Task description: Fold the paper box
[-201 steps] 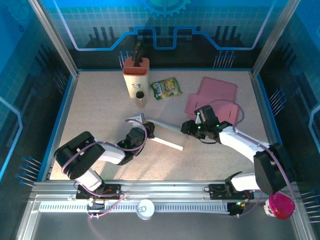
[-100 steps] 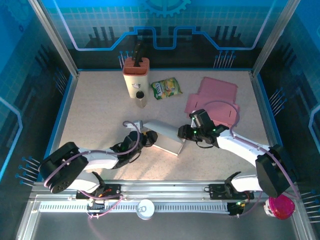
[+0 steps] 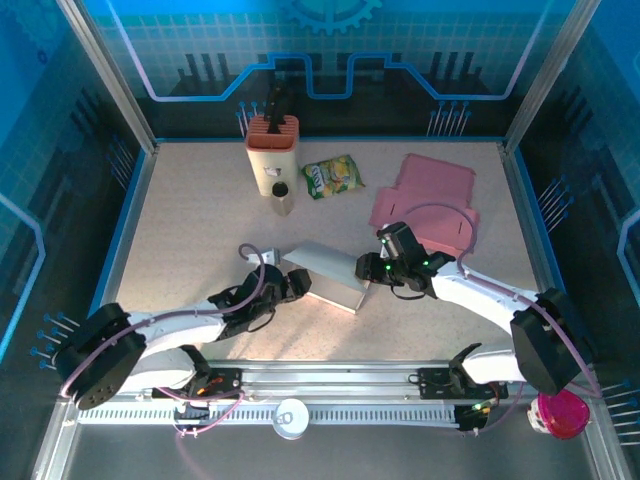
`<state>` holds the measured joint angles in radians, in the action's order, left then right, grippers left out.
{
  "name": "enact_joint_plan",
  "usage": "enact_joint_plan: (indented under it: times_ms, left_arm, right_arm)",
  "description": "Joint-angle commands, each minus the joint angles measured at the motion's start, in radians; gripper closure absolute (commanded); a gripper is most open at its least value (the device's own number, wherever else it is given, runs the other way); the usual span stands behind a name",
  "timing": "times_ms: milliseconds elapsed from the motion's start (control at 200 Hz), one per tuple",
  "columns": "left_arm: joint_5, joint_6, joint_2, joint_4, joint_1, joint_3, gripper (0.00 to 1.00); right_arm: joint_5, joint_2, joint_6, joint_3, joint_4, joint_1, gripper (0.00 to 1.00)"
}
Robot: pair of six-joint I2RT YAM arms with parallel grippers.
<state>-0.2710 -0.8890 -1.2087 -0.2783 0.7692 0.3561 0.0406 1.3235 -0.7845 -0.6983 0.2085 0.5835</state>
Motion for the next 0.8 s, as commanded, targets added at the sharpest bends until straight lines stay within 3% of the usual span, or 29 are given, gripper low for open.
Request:
enact_joint_plan:
  times_ms: [0,140,395,560,655,795]
  left_arm:
    - [0.024,-0.067,0.069,0.223,0.009,0.035,0.29]
    - [0.041,-0.086,0.152,0.351,0.009,0.043,0.29]
    - [0.073,-0.141,0.343,0.597,0.011,0.089,0.39]
    - [-0.056,-0.097,0.465,0.833,0.010,0.279,0.35]
    - [-0.093,-0.002,0.420,0.843,-0.039,0.365,0.21]
    - [0.125,0.168,0.204,0.741,-0.217,0.481,0.21]
  right_arm:
    - [-0.022,-0.002,-0.008,-0.006,0.005,0.015,0.59]
    - [-0.027,0.000,-0.014,-0.006,0.002,0.016,0.59]
    - [-0.035,-0.007,-0.015,-0.012,0.011,0.021,0.59]
    - [-0.040,-0.011,-0.015,-0.013,0.012,0.024,0.59]
    - [-0.046,-0.011,-0.013,-0.014,0.014,0.024,0.59]
    - [-0.049,-0.010,-0.010,-0.017,0.015,0.024,0.59]
